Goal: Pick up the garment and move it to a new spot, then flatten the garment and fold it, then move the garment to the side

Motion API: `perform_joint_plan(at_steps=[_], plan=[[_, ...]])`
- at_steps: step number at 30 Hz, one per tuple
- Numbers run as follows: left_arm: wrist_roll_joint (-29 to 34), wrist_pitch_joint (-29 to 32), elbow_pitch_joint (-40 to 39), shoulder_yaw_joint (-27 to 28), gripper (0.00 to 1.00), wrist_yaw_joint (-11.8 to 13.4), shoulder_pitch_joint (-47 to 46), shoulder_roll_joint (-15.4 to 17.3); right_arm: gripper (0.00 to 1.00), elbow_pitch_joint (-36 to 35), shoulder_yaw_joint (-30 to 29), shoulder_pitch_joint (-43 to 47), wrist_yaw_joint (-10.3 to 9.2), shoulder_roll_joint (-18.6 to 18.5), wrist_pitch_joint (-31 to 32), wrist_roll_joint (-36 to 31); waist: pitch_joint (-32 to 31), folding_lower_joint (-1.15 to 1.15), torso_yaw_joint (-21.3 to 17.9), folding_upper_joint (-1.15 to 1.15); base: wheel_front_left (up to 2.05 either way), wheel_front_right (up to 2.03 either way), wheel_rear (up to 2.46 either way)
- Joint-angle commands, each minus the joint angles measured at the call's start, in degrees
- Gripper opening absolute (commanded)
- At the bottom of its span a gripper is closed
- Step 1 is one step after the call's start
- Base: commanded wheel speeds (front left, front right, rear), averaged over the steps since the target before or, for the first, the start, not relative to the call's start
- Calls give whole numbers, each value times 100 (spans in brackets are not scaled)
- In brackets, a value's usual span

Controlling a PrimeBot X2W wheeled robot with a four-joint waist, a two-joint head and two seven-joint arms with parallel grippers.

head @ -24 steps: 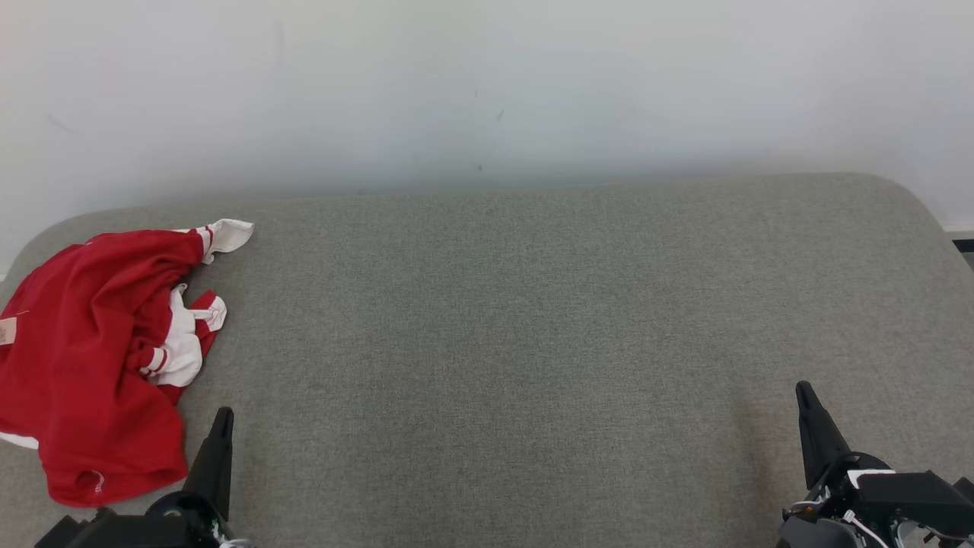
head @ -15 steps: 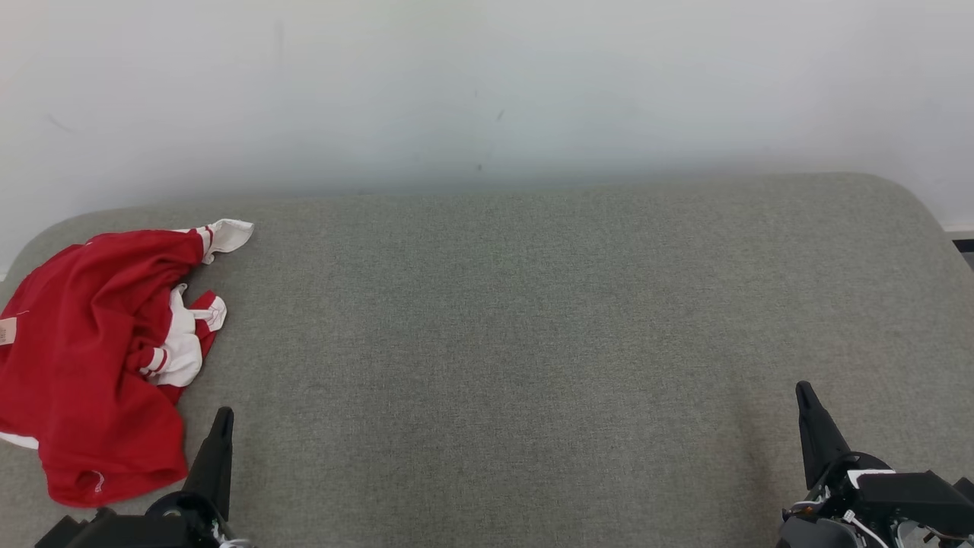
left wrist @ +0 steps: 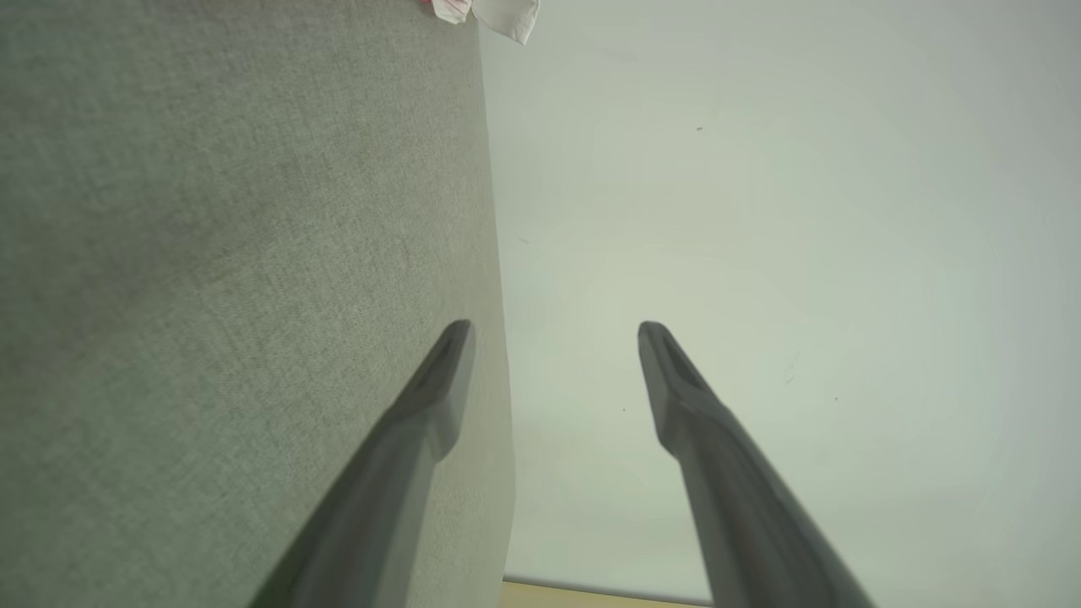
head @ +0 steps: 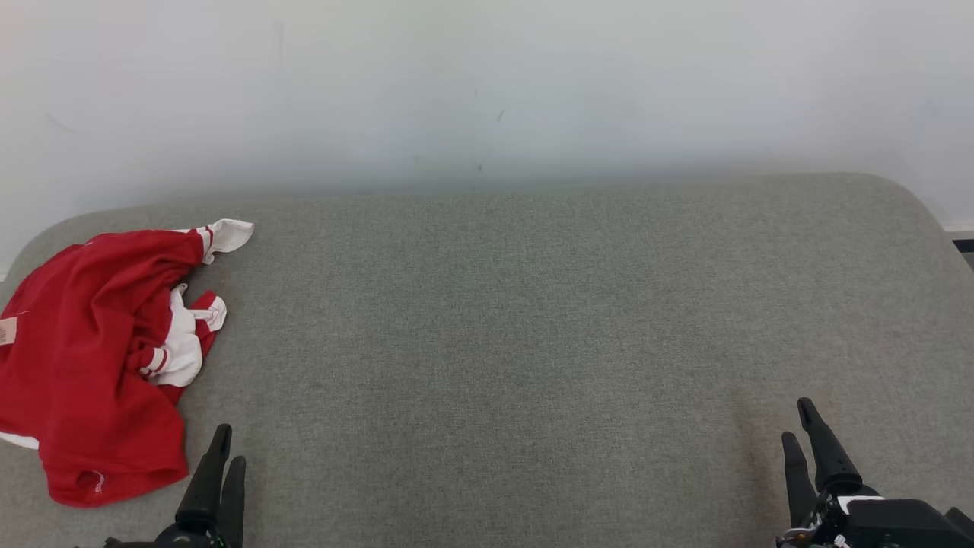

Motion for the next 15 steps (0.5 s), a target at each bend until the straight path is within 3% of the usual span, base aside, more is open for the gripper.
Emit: perform_joint_plan(at_steps=[1,15], plan=[[88,-94,-144,-1,100,0,-94,21,100,-138,70,-103,0,-13,-85,-92,0,0,2,0,0,0,0],[1078,-448,-441,23,100,80,-59,27,100,-313,295,-92,-2,-16,-439,-969,1,0,5,0,0,0,0]])
